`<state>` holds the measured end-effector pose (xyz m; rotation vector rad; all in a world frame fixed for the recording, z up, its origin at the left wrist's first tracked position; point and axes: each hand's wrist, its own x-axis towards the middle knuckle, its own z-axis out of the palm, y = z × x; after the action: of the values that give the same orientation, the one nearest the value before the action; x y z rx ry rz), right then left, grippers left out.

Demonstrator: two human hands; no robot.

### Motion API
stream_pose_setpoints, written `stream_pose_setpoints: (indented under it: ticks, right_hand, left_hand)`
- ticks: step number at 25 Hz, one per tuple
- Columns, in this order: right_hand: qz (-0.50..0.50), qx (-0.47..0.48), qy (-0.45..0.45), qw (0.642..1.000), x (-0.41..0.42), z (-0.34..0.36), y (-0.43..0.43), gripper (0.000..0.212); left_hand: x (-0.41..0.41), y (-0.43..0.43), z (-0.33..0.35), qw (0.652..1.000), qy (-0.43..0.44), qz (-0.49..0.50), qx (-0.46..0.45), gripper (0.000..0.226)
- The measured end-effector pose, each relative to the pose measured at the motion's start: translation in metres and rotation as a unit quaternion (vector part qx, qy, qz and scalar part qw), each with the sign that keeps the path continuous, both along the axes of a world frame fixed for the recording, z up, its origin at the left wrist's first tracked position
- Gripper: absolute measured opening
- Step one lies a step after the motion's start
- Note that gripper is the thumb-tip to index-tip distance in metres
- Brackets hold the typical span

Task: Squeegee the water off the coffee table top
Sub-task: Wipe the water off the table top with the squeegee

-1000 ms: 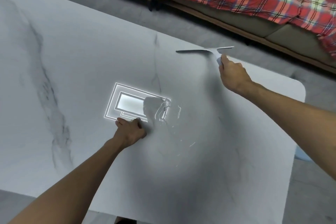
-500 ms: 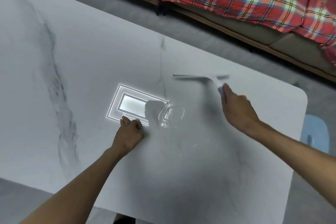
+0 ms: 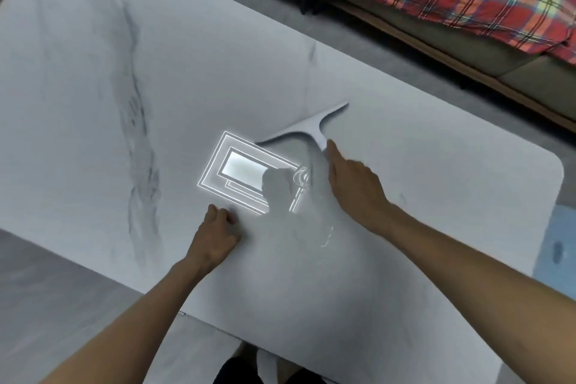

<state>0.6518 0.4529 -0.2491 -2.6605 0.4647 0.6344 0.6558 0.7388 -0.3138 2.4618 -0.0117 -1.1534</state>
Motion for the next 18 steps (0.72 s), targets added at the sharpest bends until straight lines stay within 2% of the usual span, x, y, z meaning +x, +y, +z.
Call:
stream_pose_setpoints:
  ticks: [7, 11, 13, 18]
  right_hand:
    - [0.018, -0.05, 0.089, 0.995, -0.149, 0.021, -0.021, 0.063]
    - [0.004, -0.1, 0.105, 0.989, -0.207, 0.037, -0.031, 0.058]
    - [0.003, -0.122, 0.116, 0.986, -0.226, 0.047, -0.035, 0.056]
    - [0.036, -0.174, 0.037, 0.983, -0.242, 0.075, -0.004, 0.043]
  left_hand:
    - [-0.023, 0.009, 0.011, 0.999, 0.023, -0.045, 0.001, 0.023]
    - [-0.039, 0.011, 0.022, 0.999, -0.008, -0.045, 0.005, 0.01]
    - [-0.047, 0.015, 0.025, 0.999, -0.021, -0.034, 0.008, 0.02]
    - [-0.068, 0.043, 0.029, 0.997, -0.061, -0.038, -0.006, 0.033]
